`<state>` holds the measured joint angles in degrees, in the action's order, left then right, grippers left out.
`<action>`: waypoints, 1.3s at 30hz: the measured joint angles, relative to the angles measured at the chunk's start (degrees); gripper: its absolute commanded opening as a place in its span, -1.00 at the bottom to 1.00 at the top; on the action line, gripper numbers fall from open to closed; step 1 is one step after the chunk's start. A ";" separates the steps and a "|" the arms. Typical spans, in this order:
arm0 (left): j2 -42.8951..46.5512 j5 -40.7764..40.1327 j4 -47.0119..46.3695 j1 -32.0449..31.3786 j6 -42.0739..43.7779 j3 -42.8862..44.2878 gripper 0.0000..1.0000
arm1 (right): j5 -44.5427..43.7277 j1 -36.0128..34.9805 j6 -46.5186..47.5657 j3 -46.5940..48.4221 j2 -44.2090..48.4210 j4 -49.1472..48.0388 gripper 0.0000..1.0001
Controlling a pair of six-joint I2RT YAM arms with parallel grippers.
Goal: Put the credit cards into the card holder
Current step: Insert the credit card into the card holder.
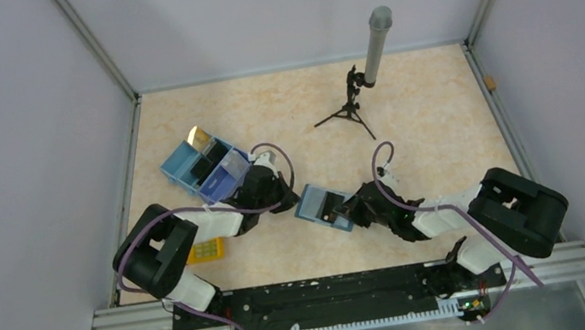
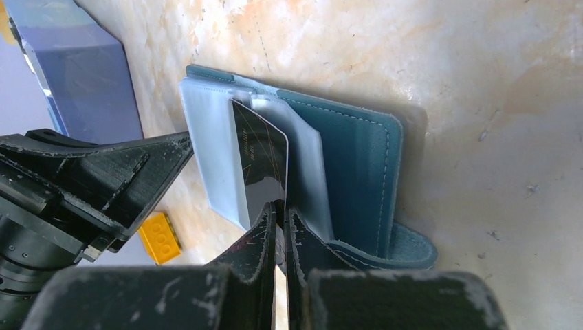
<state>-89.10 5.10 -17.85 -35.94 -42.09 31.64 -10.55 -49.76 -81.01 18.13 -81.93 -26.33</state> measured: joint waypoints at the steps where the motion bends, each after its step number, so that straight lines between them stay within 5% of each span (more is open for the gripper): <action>1: 0.20 -0.11 0.11 -0.02 0.00 -0.13 -1.00 | 0.00 -0.04 -0.24 -0.15 0.04 -0.17 -1.00; 21: 2.36 0.39 -3.30 0.37 -0.09 -3.89 -1.00 | -0.09 -0.39 8.85 9.11 -7.08 1.55 -0.99; 29: 3.39 -0.55 -1.73 0.33 -2.01 -4.24 -1.00 | -1.42 -0.42 16.87 14.88 -7.13 10.88 -0.32; 39: 3.89 -0.52 -1.22 0.22 -3.30 -4.55 -1.00 | -3.26 -0.42 25.07 17.99 -4.17 20.85 -0.21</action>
<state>-85.21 4.58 -19.07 -35.73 -45.39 27.09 -13.80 -50.17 -55.94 36.12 -86.11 -5.48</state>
